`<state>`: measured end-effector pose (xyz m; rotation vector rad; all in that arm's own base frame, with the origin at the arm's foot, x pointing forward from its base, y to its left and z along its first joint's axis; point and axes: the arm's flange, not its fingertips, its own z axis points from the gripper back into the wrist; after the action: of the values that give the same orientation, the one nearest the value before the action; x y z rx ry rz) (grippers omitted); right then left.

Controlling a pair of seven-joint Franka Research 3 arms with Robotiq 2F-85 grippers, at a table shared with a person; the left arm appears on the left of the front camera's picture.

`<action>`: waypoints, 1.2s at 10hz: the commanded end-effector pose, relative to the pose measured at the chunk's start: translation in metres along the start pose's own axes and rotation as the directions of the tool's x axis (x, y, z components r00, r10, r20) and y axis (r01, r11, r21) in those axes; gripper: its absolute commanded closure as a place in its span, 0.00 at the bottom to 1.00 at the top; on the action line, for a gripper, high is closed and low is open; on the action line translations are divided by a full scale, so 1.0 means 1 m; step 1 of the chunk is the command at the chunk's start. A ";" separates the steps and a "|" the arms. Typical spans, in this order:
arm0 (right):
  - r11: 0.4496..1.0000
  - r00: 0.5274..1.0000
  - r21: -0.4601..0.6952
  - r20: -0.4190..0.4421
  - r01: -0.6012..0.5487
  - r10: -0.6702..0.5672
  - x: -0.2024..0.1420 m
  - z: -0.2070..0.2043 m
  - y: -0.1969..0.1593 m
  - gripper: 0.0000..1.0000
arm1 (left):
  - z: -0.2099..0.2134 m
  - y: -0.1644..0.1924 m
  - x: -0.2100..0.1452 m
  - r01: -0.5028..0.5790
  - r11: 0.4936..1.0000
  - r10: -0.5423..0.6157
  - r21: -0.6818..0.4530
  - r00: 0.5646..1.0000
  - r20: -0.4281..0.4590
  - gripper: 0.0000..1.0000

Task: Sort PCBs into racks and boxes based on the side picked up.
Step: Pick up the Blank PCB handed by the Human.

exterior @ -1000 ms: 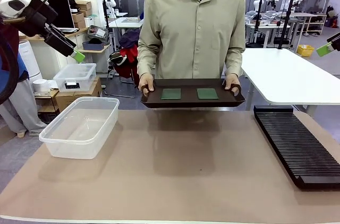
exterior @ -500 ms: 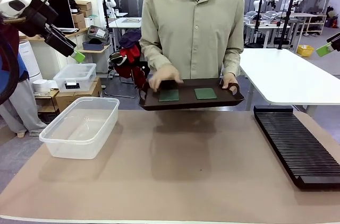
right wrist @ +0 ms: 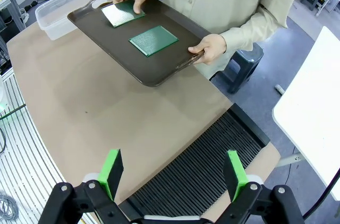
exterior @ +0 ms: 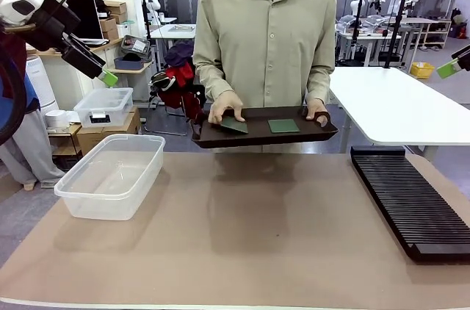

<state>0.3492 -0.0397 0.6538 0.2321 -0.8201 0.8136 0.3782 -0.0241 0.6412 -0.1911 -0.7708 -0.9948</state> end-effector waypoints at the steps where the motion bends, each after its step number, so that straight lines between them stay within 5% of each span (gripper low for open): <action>1: 1.000 1.000 0.010 0.003 -0.001 0.001 0.001 -0.001 0.001 0.00 | 0.001 0.000 -0.001 -0.001 1.000 0.001 -0.009 1.000 0.006 0.00; 12: 1.000 1.000 0.010 0.003 -0.001 0.001 0.001 -0.001 0.001 0.00 | 0.001 0.000 -0.001 -0.001 1.000 0.001 -0.009 1.000 0.006 0.00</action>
<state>0.3491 -0.0398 0.6538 0.2321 -0.8201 0.8135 0.3782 -0.0240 0.6412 -0.1909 -0.7707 -0.9946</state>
